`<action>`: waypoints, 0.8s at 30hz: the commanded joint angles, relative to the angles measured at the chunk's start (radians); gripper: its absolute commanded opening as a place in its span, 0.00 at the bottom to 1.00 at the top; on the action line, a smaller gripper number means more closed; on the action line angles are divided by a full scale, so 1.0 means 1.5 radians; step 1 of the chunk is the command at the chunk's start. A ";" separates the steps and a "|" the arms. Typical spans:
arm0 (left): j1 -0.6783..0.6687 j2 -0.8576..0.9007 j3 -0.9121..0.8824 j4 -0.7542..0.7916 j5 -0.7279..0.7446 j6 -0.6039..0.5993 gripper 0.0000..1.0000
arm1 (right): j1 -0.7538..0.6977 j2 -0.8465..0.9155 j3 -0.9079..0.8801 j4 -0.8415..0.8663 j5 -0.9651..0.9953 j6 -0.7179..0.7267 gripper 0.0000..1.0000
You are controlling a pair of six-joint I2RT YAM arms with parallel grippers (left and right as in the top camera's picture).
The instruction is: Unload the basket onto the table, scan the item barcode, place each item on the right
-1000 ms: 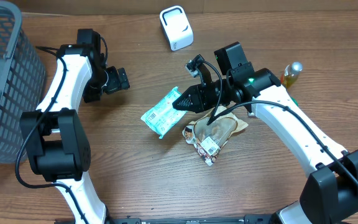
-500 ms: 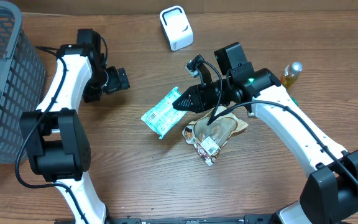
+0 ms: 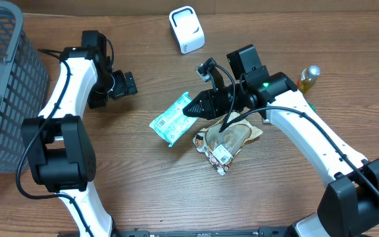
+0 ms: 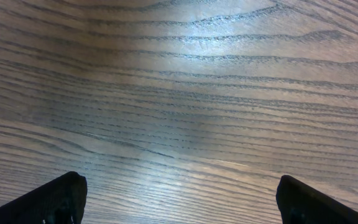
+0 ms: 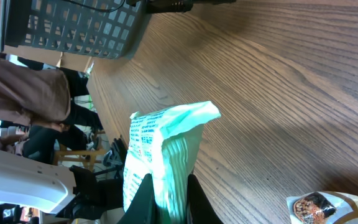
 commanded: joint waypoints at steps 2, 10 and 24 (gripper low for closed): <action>-0.002 -0.001 0.009 -0.002 -0.006 -0.002 1.00 | 0.001 -0.007 0.009 0.002 -0.010 -0.006 0.04; -0.002 -0.001 0.009 -0.002 -0.006 -0.002 1.00 | 0.001 -0.007 0.009 0.002 -0.010 -0.021 0.04; -0.002 -0.001 0.009 -0.002 -0.006 -0.002 0.99 | -0.011 -0.007 0.010 0.025 -0.055 -0.021 0.04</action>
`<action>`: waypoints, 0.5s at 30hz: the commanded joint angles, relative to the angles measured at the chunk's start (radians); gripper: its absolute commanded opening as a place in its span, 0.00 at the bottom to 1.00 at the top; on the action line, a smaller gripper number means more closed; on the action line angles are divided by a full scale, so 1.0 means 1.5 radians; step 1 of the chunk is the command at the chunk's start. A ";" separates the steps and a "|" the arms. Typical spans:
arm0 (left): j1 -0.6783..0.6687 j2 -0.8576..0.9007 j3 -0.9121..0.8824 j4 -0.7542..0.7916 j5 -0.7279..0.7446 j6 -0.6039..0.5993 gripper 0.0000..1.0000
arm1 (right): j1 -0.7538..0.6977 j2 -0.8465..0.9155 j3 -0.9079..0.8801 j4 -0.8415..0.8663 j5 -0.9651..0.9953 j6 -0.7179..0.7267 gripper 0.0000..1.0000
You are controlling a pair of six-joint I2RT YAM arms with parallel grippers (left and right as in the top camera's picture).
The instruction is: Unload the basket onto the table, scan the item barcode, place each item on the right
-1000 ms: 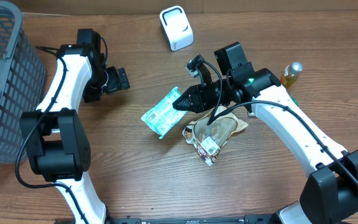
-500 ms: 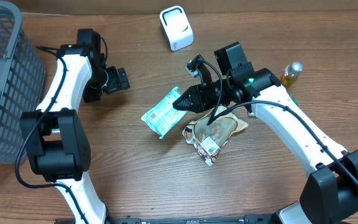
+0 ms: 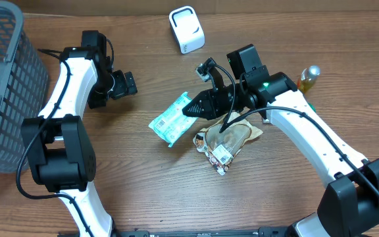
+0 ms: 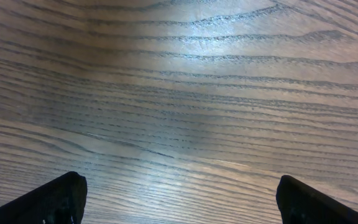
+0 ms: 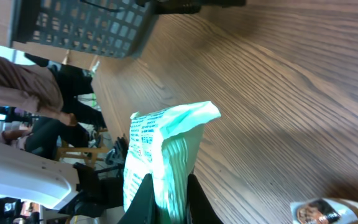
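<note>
A mint-green snack packet with a printed label hangs over the table's middle, and my right gripper is shut on its right end. In the right wrist view the packet stands between the two dark fingers, its flat top edge above them. The white barcode scanner stands at the back of the table. My left gripper is open at the left, low over bare wood; the left wrist view shows only its fingertips and the tabletop.
A grey mesh basket fills the left edge. A brown snack bag lies under the right arm, with a small labelled packet in front of it. A bottle with a silver cap stands at the right.
The packet in my right gripper has shifted very slightly, and the right wrist view has turned a little. The left arm has not moved.
</note>
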 commanded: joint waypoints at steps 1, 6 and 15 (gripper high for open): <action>-0.002 -0.001 0.009 -0.002 -0.006 -0.002 0.99 | -0.010 -0.007 0.010 0.024 -0.023 -0.008 0.04; -0.002 -0.001 0.009 -0.002 -0.006 -0.002 1.00 | -0.011 -0.007 0.026 0.110 0.112 -0.004 0.04; -0.002 -0.001 0.009 -0.002 -0.006 -0.002 0.99 | 0.004 -0.007 0.176 0.317 0.375 -0.154 0.04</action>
